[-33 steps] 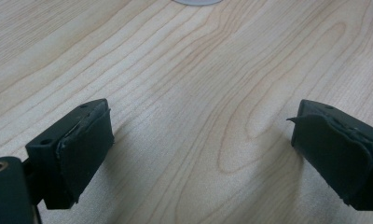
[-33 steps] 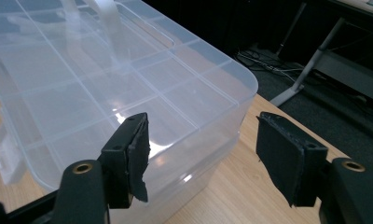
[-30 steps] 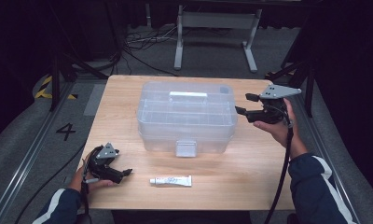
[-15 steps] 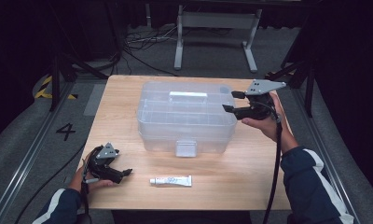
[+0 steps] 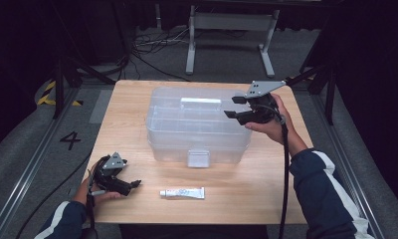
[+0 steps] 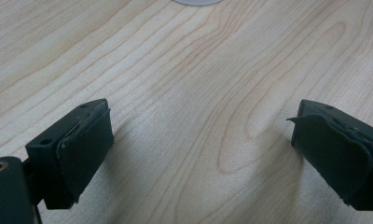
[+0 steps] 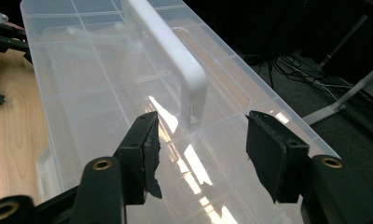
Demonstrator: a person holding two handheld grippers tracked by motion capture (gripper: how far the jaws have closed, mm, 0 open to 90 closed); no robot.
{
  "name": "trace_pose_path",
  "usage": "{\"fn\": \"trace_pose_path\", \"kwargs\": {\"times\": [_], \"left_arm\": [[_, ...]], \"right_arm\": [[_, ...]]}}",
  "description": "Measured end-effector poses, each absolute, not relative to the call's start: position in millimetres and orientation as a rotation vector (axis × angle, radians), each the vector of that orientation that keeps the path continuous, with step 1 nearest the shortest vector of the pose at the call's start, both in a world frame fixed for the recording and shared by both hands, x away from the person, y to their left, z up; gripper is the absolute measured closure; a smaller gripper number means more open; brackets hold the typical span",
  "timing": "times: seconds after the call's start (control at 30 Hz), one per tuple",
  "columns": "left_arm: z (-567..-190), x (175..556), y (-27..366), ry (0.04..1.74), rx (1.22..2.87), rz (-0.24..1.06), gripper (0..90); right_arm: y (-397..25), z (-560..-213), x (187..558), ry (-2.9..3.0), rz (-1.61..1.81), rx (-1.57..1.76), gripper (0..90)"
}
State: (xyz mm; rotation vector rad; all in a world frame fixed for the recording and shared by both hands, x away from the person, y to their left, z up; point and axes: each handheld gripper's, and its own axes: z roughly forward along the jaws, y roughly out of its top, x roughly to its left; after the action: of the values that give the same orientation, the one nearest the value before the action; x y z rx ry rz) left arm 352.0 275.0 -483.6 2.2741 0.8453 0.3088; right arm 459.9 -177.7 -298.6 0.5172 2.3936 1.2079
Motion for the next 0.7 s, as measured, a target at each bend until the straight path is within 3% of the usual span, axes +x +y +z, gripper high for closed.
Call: {"fn": "trace_pose_path", "kwargs": {"times": [0.7], "left_arm": [[-484,352,275,0.846,2.274,0.308,5.7]], "right_arm": [[-151,-294,466,2.45,1.159,0.463,58.9]]}}
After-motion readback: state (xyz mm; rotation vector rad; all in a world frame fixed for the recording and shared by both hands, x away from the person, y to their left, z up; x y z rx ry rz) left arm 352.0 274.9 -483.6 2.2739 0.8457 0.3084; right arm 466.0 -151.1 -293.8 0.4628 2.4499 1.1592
